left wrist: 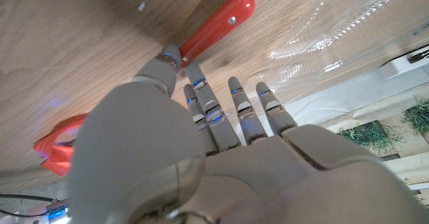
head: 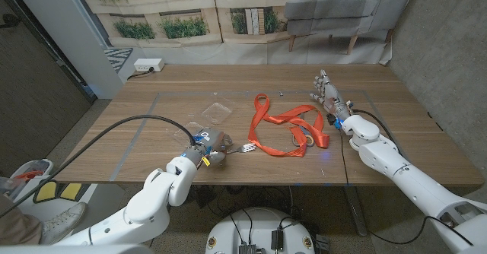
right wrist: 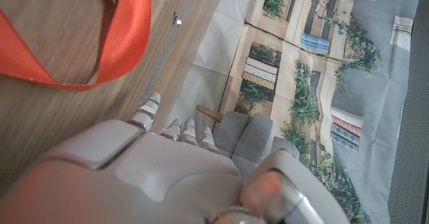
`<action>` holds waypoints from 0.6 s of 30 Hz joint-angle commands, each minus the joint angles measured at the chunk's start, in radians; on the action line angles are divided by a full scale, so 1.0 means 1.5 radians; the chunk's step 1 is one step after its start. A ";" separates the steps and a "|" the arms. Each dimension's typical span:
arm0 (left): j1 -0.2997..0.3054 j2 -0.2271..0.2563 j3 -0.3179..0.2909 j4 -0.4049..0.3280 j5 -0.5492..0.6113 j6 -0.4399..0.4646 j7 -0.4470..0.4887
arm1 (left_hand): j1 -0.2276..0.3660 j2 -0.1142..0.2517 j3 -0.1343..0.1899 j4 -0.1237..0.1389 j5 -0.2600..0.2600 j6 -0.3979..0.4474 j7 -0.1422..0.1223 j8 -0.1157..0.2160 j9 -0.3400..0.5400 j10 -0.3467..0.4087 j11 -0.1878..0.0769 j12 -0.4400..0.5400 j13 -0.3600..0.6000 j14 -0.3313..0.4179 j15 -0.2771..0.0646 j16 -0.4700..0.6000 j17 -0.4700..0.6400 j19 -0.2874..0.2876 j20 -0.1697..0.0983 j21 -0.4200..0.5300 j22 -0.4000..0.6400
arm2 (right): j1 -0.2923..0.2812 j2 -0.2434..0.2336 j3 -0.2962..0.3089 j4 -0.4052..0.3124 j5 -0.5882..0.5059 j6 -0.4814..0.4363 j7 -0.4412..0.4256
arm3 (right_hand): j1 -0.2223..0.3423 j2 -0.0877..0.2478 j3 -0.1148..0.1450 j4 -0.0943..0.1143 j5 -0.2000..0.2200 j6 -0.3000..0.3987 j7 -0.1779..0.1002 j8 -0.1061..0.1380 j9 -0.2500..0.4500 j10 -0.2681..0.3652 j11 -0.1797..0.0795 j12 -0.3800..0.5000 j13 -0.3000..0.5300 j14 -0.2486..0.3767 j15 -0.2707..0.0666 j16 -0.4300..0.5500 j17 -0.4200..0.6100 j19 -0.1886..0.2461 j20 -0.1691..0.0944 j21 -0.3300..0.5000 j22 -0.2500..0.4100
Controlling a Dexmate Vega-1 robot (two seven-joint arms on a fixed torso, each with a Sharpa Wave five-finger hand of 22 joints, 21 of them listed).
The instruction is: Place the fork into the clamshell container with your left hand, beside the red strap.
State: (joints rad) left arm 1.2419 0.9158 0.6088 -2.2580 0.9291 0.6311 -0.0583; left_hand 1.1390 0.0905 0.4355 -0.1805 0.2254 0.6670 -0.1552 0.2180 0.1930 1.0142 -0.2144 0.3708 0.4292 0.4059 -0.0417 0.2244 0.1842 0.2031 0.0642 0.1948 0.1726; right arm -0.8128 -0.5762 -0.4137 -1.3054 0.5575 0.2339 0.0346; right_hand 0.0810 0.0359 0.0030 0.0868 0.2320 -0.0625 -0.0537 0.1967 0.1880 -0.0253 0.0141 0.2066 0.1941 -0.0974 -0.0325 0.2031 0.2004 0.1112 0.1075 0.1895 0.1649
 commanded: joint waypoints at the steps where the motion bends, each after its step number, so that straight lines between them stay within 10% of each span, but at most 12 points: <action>1: 0.001 -0.003 -0.006 0.001 -0.023 0.001 0.022 | 0.006 0.000 -0.005 0.002 0.004 -0.003 -0.003 -0.001 0.004 0.013 -0.004 0.005 0.001 0.006 -0.088 0.004 0.004 0.005 -0.002 0.003 0.001 | 0.009 0.006 -0.005 0.013 -0.003 0.002 0.004 | 0.002 0.005 -0.004 0.001 -0.003 0.004 -0.002 0.001 0.001 0.000 -0.003 -0.003 0.002 -0.006 -0.003 0.001 0.001 0.002 0.001 -0.001 0.004; 18: -0.001 -0.009 -0.004 -0.018 -0.015 0.002 0.057 | 0.011 0.002 -0.011 0.004 0.004 -0.003 -0.002 -0.003 0.004 0.013 -0.004 0.006 0.004 0.003 -0.086 0.004 0.006 0.006 0.000 0.003 0.001 | 0.003 0.003 -0.003 0.003 -0.002 0.001 0.001 | 0.002 0.005 -0.005 0.001 -0.003 0.004 -0.001 0.000 0.001 0.000 -0.003 -0.003 0.002 -0.006 -0.003 0.001 0.001 0.002 0.001 -0.001 0.004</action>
State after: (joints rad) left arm 1.2414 0.9099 0.6007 -2.2691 0.9006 0.6300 0.0016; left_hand 1.1471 0.0906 0.4246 -0.1752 0.2244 0.6670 -0.1552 0.2180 0.1981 1.0142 -0.2146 0.3706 0.4292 0.4059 -0.0417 0.2244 0.1888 0.2030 0.0642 0.1948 0.1726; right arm -0.8056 -0.5707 -0.4177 -1.2958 0.5556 0.2339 0.0348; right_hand 0.0810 0.0359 0.0031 0.0868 0.2321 -0.0625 -0.0537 0.1967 0.1880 -0.0253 0.0141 0.2066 0.1941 -0.0974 -0.0325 0.2031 0.2004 0.1112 0.1075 0.1895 0.1649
